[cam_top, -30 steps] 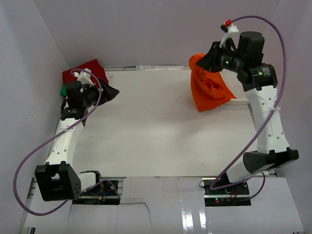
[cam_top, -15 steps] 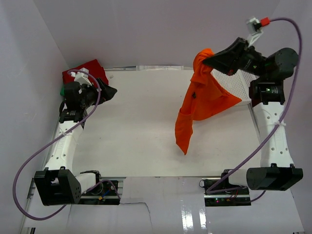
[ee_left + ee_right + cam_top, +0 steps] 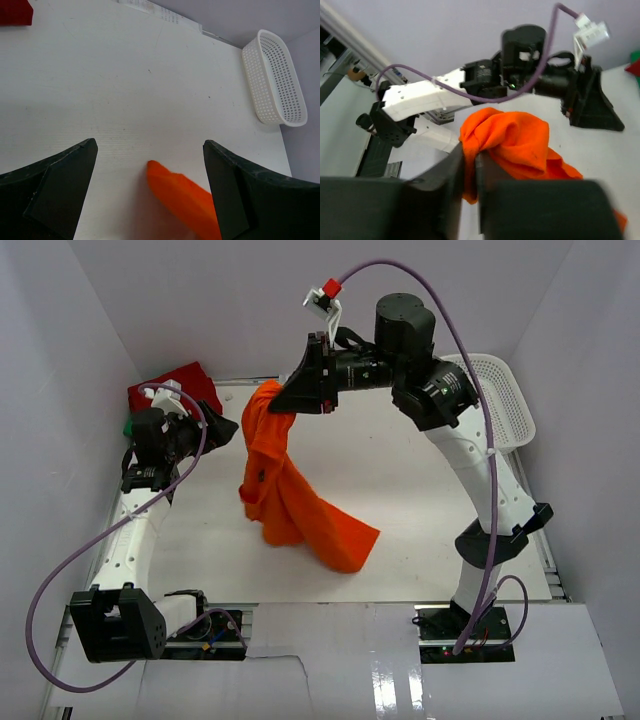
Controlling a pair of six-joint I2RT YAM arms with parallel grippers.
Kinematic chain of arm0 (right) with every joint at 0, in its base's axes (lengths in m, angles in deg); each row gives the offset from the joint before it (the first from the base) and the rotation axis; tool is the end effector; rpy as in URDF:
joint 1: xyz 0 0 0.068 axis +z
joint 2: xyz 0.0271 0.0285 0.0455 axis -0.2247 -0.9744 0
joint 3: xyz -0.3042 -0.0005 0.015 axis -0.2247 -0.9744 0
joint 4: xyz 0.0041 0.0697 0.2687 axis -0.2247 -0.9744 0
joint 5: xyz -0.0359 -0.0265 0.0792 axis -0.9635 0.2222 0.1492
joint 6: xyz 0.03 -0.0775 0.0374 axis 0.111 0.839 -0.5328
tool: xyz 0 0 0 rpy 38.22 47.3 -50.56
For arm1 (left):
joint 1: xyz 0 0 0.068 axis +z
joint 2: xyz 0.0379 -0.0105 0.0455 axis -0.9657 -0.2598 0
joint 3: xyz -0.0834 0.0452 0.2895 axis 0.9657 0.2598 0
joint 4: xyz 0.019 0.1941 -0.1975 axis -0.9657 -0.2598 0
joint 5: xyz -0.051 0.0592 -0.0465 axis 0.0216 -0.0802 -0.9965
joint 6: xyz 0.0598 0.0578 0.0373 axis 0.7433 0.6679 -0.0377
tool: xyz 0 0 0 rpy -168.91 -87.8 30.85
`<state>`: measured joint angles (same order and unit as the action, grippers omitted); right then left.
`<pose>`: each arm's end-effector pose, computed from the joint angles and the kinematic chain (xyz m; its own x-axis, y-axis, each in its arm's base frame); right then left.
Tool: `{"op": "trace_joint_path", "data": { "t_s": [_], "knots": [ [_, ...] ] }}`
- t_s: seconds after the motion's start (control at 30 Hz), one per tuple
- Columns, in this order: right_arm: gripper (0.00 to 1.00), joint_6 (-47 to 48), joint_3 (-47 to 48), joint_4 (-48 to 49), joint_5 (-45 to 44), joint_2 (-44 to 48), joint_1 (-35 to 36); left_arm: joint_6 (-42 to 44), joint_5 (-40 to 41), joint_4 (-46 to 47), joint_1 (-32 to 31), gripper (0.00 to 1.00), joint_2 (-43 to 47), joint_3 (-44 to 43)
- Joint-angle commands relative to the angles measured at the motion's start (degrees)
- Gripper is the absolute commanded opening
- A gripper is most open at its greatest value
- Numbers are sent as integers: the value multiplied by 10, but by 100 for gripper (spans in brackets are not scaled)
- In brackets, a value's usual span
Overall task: Fold and stack the t-shirts
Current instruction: Move the tshirt to the center of the board, then flatten out the tshirt
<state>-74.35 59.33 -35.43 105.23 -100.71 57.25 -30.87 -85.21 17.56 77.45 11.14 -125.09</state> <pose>0.2350 0.3134 0.6215 -0.3569 0.0369 -0.9334 -0.9334 -0.0548 0.3547 0.3087 -0.0174 0.3466 -0.4648 -0.4296 -0.7742 0.1174 0.8368 -0.5348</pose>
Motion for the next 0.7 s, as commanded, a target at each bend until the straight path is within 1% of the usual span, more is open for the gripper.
{"op": "trace_joint_path", "data": {
  "t_s": [0.0,0.03,0.07,0.1,0.13,0.17,0.2,0.23,0.3,0.33,0.37,0.4,0.43,0.53,0.57,0.6,0.63,0.67],
  "knots": [
    [17,54,-20,-55,-63,54,-15,11,13,-3,-1,98,21,-2],
    [33,65,-104,-43,-122,82,-30,11,13,-3,-1,98,21,-2],
    [51,68,-135,-51,-171,127,-40,11,15,-4,-1,98,21,-2],
    [78,73,-153,-72,-282,141,-49,10,16,-3,-1,98,20,-2],
    [86,83,-159,-101,-342,145,-59,10,18,-3,-1,98,20,-2],
    [88,84,-139,-184,-405,131,-65,10,20,-3,-1,98,19,-3],
    [88,86,-130,-219,-507,121,-74,10,21,-6,-1,98,19,-6],
    [88,90,-127,-247,-541,106,-78,9,26,-8,-1,98,18,-6],
    [88,91,-174,-272,-602,110,-81,9,31,-12,-1,98,16,-8],
    [88,89,-199,-269,-614,123,-81,9,32,-12,-1,98,16,-8],
    [88,88,-250,-254,-615,131,-81,9,32,-13,-1,98,15,-7],
    [88,90,-274,-248,-582,140,-79,9,33,-15,-1,98,13,-8],
    [88,90,-295,-247,-579,142,-74,9,34,-18,-1,98,11,-9],
    [89,86,-362,-255,-616,121,-24,7,58,-47,-7,98,0,-26],
    [89,84,-386,-243,-618,119,-15,7,73,-73,-7,98,-6,-33],
    [88,84,-444,-223,-592,118,-5,6,101,-86,-8,98,-17,-41],
    [88,83,-471,-176,-578,116,-2,1,113,-96,-8,98,-21,-52],
    [86,81,-495,-155,-566,113,0,-3,128,-115,-8,98,-28,-56]
  ]
}}
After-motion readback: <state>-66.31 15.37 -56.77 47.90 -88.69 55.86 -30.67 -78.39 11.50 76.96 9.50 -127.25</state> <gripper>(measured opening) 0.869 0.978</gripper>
